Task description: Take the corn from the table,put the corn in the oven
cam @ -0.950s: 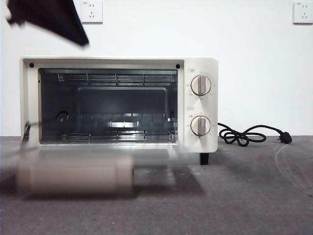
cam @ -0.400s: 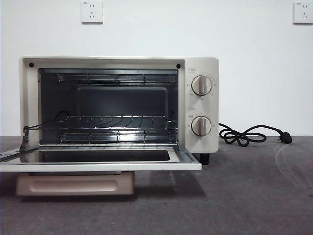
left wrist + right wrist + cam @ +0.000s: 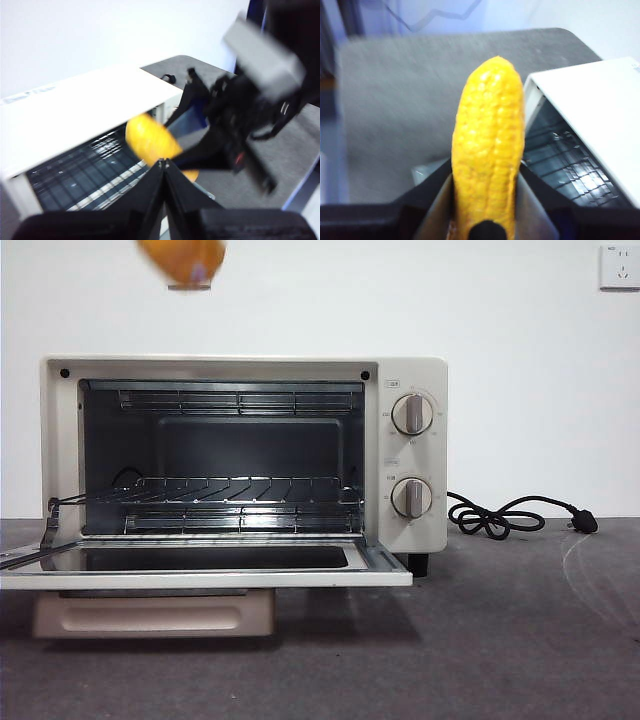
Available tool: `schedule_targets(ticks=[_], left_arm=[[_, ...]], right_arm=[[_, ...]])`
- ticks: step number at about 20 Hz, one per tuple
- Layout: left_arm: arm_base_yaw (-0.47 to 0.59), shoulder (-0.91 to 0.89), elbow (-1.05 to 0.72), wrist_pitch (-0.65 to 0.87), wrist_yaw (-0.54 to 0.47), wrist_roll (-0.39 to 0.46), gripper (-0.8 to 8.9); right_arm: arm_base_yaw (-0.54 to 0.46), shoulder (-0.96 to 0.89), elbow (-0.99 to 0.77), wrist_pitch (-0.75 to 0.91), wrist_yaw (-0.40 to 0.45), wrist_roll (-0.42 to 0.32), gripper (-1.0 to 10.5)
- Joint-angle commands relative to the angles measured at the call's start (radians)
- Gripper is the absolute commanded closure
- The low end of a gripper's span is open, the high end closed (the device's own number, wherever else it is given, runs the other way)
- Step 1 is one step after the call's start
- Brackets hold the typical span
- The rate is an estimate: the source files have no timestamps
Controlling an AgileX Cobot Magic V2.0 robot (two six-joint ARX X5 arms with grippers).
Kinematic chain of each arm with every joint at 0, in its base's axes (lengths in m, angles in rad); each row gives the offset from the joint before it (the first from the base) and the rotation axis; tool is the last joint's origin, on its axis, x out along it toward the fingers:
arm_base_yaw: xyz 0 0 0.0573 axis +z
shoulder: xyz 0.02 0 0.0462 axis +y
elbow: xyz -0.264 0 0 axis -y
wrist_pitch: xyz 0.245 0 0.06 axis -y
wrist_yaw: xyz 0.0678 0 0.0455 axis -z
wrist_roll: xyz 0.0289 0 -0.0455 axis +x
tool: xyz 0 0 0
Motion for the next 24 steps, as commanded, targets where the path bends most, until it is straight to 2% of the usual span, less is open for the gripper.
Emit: schedule_targets(ticks=[1, 5, 14, 17, 21, 24], left_arm=[[-0.002, -0.027, -0.007, -0.005, -0.026, -0.023, 8.19], [-0.002, -0.046, -0.007, -0.023, -0.037, -0.029, 8.19], [-0.002, -0.046, -0.007, -0.053, -0.038, -0.029, 8.19], [-0.002, -0.046, -0.007, -0.058, -0.062, -0.028, 8.19], [-0.002, -0.046, -0.007, -0.069, -0.063, -0.028, 8.19], [-0.002, -0.046, -0.007, -0.078, -0.063, -0.028, 8.19]], right_arm=[[0.013, 0.063, -0.001, 0.026, 0.087, -0.139, 9.6], [0.012, 0.159, -0.001, 0.065, 0.169, -0.225, 9.6], [0.003, 0.344, -0.001, 0.240, 0.453, -0.506, 9.6], [-0.015, 0.393, -0.001, 0.299, 0.487, -0.583, 9.6], [-0.052, 0.441, -0.001, 0.376, 0.568, -0.632, 9.6], [-0.086, 0.462, -0.001, 0.409, 0.593, -0.651, 9.6]])
